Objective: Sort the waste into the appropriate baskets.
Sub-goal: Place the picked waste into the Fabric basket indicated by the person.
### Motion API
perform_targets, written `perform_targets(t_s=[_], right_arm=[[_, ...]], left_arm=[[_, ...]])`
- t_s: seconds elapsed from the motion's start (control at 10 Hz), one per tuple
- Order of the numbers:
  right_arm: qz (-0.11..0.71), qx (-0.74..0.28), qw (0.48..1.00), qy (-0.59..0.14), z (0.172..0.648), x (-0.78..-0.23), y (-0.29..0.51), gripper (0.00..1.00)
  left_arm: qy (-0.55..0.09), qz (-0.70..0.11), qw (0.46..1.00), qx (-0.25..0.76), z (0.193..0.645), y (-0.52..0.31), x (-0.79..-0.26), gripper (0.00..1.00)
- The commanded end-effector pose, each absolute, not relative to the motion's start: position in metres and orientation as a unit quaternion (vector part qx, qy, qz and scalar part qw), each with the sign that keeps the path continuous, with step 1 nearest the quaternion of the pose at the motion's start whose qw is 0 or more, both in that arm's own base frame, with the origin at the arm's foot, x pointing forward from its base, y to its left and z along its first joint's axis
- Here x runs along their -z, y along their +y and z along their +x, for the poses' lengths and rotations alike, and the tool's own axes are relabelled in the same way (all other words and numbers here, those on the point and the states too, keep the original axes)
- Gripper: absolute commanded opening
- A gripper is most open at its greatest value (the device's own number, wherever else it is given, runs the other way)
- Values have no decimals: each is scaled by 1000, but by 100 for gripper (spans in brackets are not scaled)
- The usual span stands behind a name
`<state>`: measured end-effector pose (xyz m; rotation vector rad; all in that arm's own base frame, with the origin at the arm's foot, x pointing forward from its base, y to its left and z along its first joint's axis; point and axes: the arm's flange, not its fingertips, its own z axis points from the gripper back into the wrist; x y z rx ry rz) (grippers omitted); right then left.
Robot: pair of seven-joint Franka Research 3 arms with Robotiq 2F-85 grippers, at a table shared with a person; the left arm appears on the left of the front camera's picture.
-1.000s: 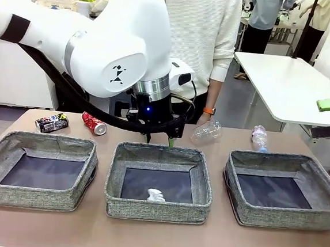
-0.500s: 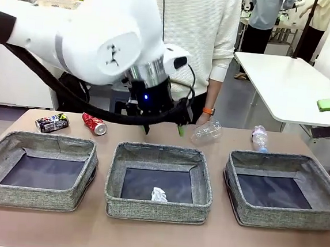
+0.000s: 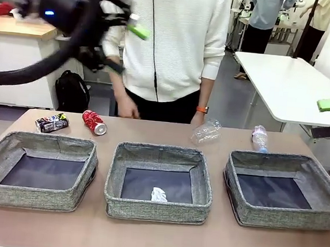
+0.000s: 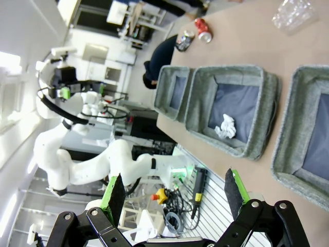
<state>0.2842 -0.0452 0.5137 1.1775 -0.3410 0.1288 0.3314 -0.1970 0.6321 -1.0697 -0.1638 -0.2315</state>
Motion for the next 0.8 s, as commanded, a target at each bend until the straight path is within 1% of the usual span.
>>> perform_targets(t_s=[0.0,0.2,0.3,0.4,0.5,0.7], right_arm=[[559,-72,808,-172,287,-515,-45,100],[559,-72,808,-172,287,-515,-45,100],[559,-72,808,-172,287,-515,-45,100],[559,-72,808,-172,287,-515,-45,100],[559,-72,808,-172,287,-515,-45,100],[559,-72,808,-172,287,-515,-45,100]], left_arm=[[-36,-539,842,22,314,-143,-604,100],[-41,-577,816,-17,288,-95,-578,100],[-36,-597,802,-7,274,-81,-552,100],[-14,-601,798,-43,273,-82,-526,100],[-31,-571,820,-13,293,-86,-569,100],[-31,-571,820,-13,293,-86,-569,100]])
